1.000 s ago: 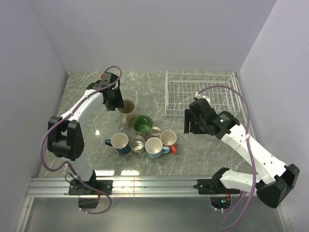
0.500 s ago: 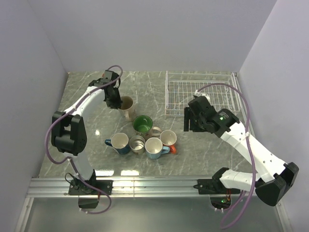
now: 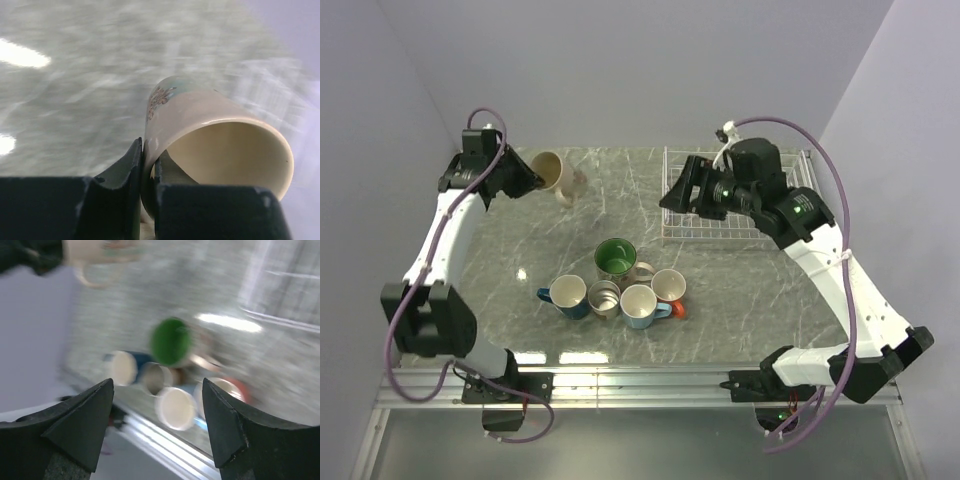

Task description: Load the cups into the dish rack

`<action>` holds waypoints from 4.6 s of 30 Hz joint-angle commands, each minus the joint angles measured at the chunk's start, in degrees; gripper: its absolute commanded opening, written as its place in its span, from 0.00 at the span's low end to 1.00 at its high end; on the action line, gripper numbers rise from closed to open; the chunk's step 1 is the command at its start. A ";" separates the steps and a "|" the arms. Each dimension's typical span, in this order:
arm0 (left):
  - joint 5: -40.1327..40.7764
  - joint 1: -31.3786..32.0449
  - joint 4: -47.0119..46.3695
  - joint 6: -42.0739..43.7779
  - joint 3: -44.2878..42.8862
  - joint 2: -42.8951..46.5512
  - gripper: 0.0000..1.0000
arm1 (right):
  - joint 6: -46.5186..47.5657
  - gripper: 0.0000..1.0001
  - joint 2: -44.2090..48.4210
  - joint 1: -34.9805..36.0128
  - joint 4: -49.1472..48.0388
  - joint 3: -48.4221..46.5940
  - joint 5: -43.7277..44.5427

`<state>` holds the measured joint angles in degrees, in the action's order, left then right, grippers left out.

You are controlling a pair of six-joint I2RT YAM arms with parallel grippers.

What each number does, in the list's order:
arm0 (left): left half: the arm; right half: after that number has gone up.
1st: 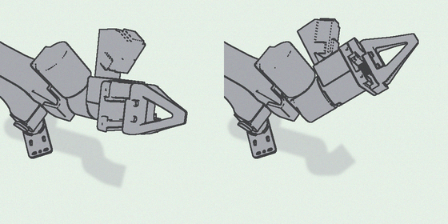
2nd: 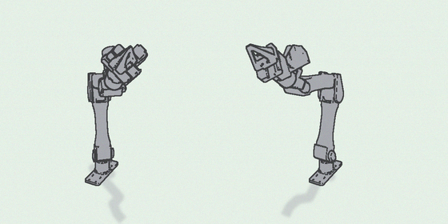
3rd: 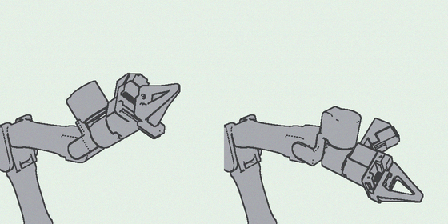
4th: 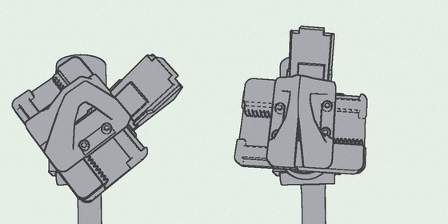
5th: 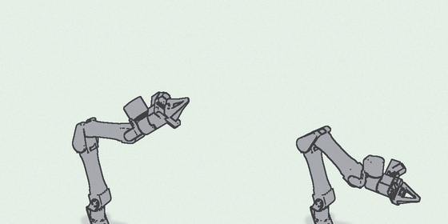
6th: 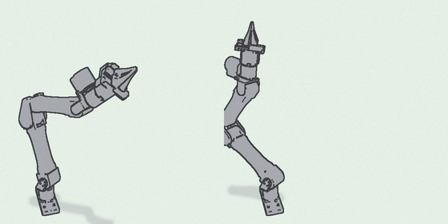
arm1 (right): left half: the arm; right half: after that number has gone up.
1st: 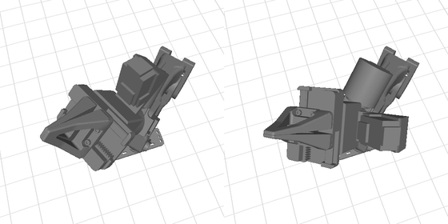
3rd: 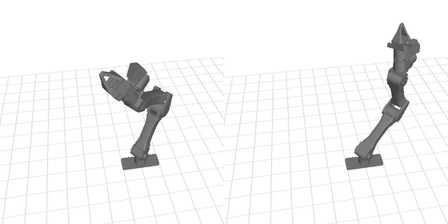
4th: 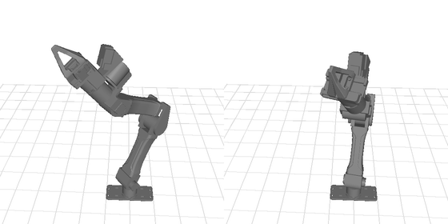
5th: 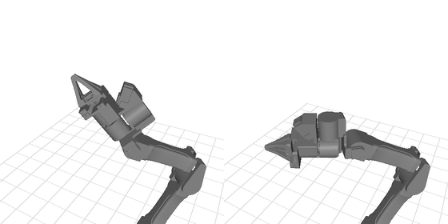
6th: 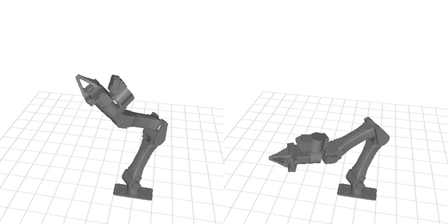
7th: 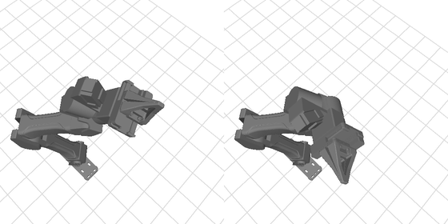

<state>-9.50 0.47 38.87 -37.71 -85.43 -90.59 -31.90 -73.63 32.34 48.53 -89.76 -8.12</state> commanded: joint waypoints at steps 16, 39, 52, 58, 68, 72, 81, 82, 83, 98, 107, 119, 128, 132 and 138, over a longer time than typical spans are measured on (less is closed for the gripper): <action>-33.04 2.07 -67.79 -41.65 17.41 15.09 0.00 | -59.85 0.81 -10.03 -1.58 -81.65 17.34 -36.62; -35.24 6.73 -73.41 -50.09 15.47 13.07 0.00 | -52.83 0.70 -18.66 -0.52 -76.75 9.78 -33.02; -30.41 12.54 -68.67 -49.22 17.49 12.63 0.00 | -56.34 0.42 -18.39 -0.52 -87.81 11.27 -27.47; -29.79 12.98 -65.95 -47.37 17.67 12.63 0.00 | -54.77 0.00 -16.91 -0.52 -87.22 12.50 -28.00; -28.74 12.98 -47.14 -33.13 10.55 11.84 0.43 | -43.07 0.00 -10.31 -4.20 -71.92 11.01 -27.12; -28.38 12.98 -46.43 -32.25 11.42 11.75 0.53 | -41.76 0.00 -8.55 -7.63 -70.07 11.09 -26.60; -26.81 12.98 -39.06 -26.90 9.76 10.43 0.89 | -35.62 0.00 -8.37 -16.68 -62.79 7.41 -26.95; -25.84 12.98 -36.09 -26.10 9.49 10.43 0.90 | -33.25 0.00 -8.64 -18.00 -56.51 4.27 -25.03; -25.31 12.98 -34.49 -25.14 9.06 10.43 0.92 | -26.88 0.00 -9.51 -18.53 -52.09 2.15 -23.27; -10.64 14.38 -4.43 -4.04 6.41 14.82 0.94 | 3.85 0.00 -32.96 -13.36 -11.27 -25.11 19.71; -7.91 14.38 -0.03 -2.98 8.78 17.90 0.93 | 5.36 0.00 -45.72 -11.24 -9.24 -32.76 29.91; -5.53 14.38 3.40 -3.07 10.72 21.06 0.93 | 5.45 0.00 -51.18 -11.16 -16.36 -31.01 31.94; -4.13 14.38 4.81 -3.50 10.19 21.42 0.93 | 5.27 0.00 -51.18 -10.54 -19.35 -24.68 32.55; -4.48 14.38 4.46 -3.95 10.46 21.68 0.92 | 5.62 0.00 -50.74 -10.37 -20.23 -22.40 32.38; -4.21 14.38 4.90 -3.86 10.19 21.33 0.92 | 5.80 0.44 -50.48 -10.28 -20.50 -20.73 30.62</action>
<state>-14.46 14.61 44.05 -41.60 -74.81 -70.59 -26.22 -126.63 21.74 31.59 -111.44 22.06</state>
